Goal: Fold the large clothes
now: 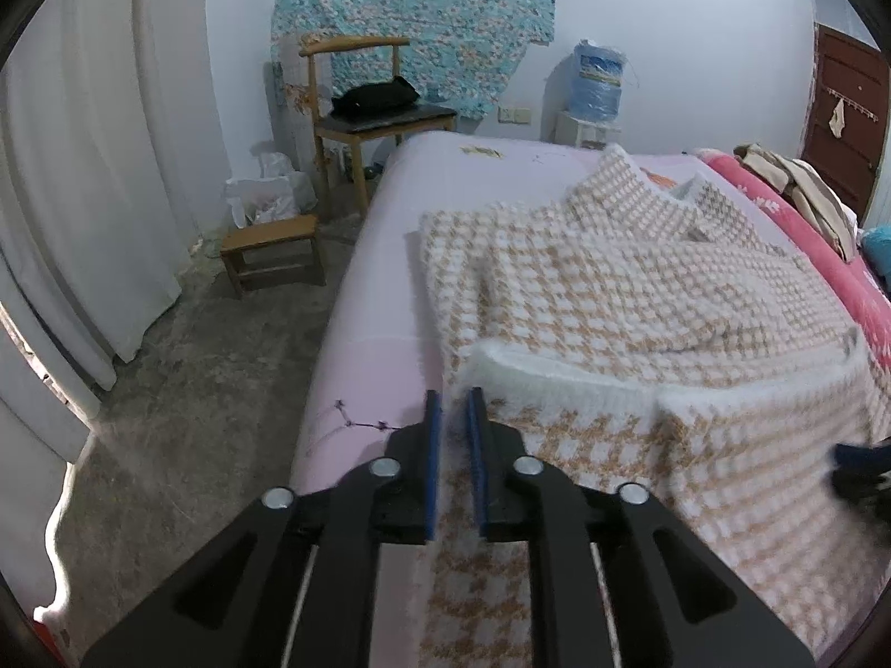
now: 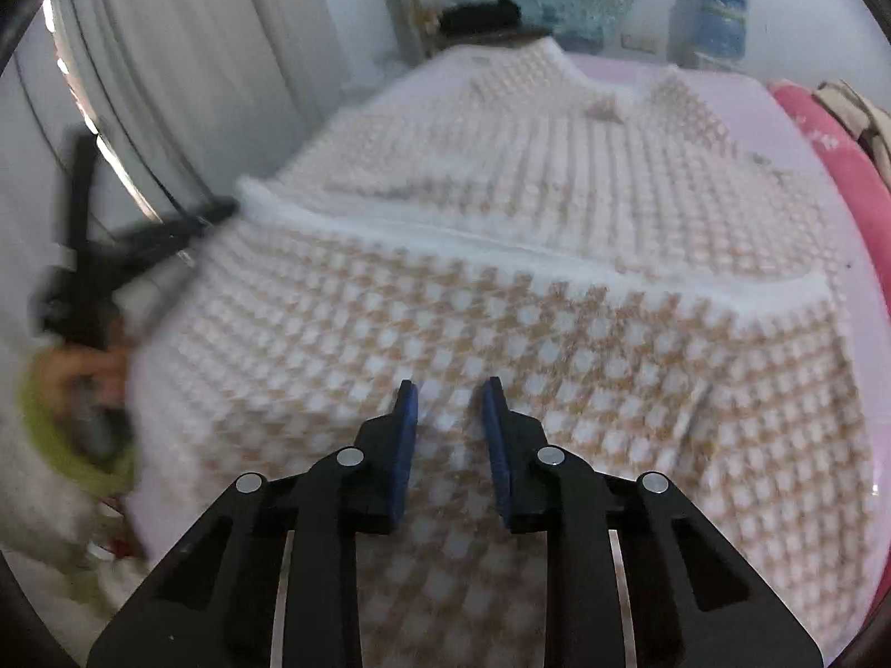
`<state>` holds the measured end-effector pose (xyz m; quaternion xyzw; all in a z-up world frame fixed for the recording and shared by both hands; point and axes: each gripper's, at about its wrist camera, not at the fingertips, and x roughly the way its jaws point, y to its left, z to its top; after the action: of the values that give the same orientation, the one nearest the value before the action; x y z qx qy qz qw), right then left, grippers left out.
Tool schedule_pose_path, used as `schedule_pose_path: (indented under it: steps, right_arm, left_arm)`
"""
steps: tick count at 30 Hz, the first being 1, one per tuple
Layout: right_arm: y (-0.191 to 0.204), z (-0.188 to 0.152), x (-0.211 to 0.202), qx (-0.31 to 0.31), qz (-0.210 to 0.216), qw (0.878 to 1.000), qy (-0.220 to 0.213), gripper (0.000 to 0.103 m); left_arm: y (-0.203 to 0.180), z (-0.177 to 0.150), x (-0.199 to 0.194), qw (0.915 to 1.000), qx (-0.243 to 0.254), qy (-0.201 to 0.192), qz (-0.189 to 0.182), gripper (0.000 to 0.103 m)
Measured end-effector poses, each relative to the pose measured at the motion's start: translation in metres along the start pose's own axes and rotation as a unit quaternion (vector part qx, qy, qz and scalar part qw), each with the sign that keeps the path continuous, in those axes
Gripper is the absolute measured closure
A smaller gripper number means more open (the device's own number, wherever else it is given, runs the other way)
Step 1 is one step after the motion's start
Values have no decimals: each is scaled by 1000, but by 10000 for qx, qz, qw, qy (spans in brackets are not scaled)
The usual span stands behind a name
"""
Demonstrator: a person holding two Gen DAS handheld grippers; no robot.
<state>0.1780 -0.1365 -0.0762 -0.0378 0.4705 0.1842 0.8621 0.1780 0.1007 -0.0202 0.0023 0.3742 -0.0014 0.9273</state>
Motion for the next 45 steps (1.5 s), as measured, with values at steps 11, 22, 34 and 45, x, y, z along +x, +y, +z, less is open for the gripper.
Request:
schedule_pose_path:
  steps: [11, 22, 34, 45]
  right_arm:
    - [-17, 9, 1, 335, 34, 9994, 41, 88]
    - [10, -15, -90, -256, 102, 9969, -731, 86]
    - [24, -57, -80, -327, -507, 9974, -390, 87]
    - [-30, -85, -87, 590, -855, 9940, -331, 86]
  left_arm:
    - [-77, -40, -93, 9524, 698, 169, -2964, 88]
    - [-100, -73, -45, 9624, 799, 726, -2494, 85]
    - [-103, -74, -48, 9644, 822, 717, -2409, 85]
    - [-102, -74, -47, 9639, 791, 715, -2440, 85]
